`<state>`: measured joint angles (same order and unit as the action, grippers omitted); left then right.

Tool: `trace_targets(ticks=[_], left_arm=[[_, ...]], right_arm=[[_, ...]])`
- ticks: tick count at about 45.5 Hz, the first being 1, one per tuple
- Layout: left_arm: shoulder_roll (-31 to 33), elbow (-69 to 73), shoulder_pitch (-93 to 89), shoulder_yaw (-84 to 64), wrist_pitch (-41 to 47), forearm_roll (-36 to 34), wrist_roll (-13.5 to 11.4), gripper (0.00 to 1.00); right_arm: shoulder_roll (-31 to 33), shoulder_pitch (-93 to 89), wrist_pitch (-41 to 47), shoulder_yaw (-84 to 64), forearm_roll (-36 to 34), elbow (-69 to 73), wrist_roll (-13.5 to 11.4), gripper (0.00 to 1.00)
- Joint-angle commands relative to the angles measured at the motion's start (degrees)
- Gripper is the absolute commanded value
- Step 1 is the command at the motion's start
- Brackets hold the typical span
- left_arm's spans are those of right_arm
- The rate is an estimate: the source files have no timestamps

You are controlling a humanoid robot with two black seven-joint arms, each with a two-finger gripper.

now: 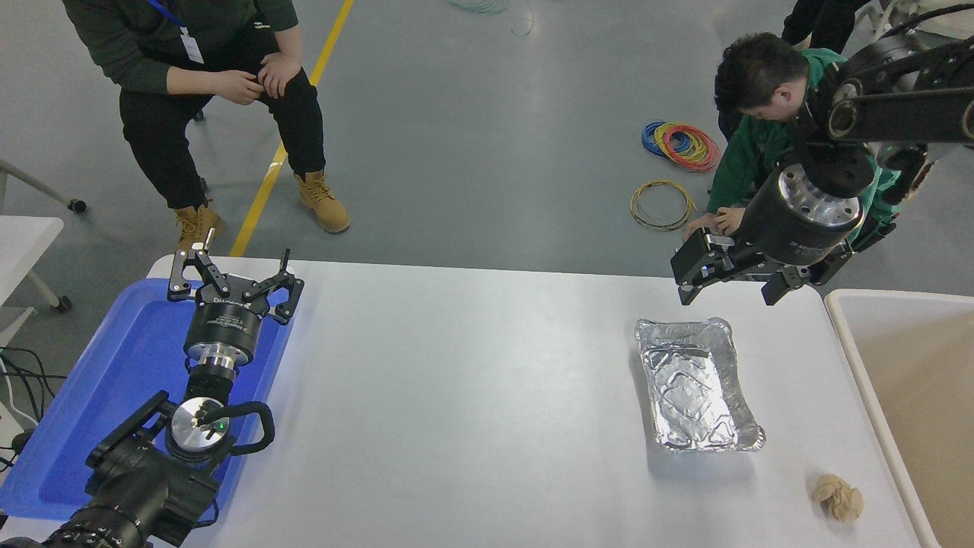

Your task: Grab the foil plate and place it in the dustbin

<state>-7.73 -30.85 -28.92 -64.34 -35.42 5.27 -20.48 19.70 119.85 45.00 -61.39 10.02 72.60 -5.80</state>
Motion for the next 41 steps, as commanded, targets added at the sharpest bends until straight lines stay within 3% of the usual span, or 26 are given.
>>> trace_targets(ticks=[1,41], left_arm=[[0.0,0.0,0.0,0.0,0.0,0.0,0.0,1.0],[0.0,0.0,0.0,0.0,0.0,0.0,0.0,1.0]], right_arm=[[0.0,-0.1,0.0,0.0,0.0,0.0,0.0,1.0],[-0.4,-1.5,0.0,-0.6,0.1,-6.2,0.0,1.0]])
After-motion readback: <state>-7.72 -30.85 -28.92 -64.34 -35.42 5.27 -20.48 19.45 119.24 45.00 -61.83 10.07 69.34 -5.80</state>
